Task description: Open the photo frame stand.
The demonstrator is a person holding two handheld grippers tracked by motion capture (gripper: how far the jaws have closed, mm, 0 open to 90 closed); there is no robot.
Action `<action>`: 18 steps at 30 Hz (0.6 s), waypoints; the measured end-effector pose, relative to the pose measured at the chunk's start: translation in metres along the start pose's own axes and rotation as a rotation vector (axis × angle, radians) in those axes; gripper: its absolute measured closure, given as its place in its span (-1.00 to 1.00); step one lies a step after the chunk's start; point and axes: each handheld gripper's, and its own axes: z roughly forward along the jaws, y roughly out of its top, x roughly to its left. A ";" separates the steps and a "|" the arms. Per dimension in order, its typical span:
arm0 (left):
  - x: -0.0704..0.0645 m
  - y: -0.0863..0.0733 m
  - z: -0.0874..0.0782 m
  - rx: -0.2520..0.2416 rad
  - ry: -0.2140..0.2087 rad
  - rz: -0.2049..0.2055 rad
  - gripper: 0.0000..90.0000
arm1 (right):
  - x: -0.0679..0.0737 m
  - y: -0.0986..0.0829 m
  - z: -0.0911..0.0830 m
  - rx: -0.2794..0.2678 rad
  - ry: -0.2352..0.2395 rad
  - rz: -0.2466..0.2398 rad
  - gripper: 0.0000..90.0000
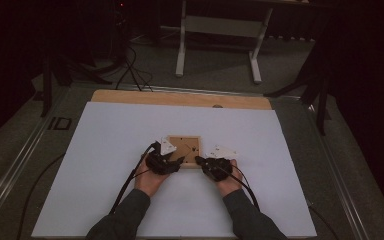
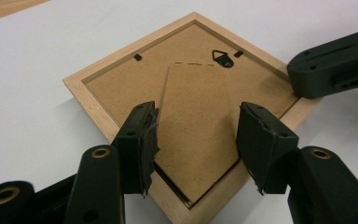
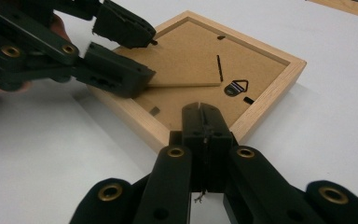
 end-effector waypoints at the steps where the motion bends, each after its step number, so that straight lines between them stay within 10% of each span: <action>1: 0.001 0.000 0.000 0.005 -0.001 -0.006 0.06 | 0.000 0.000 0.000 0.001 -0.001 0.000 1.00; 12: -0.007 0.015 -0.012 -0.058 0.035 0.046 0.13 | -0.001 -0.001 0.000 -0.002 0.000 0.000 1.00; 18: -0.001 0.014 -0.014 -0.045 -0.005 0.001 0.09 | 0.000 -0.001 0.000 -0.003 -0.002 -0.002 1.00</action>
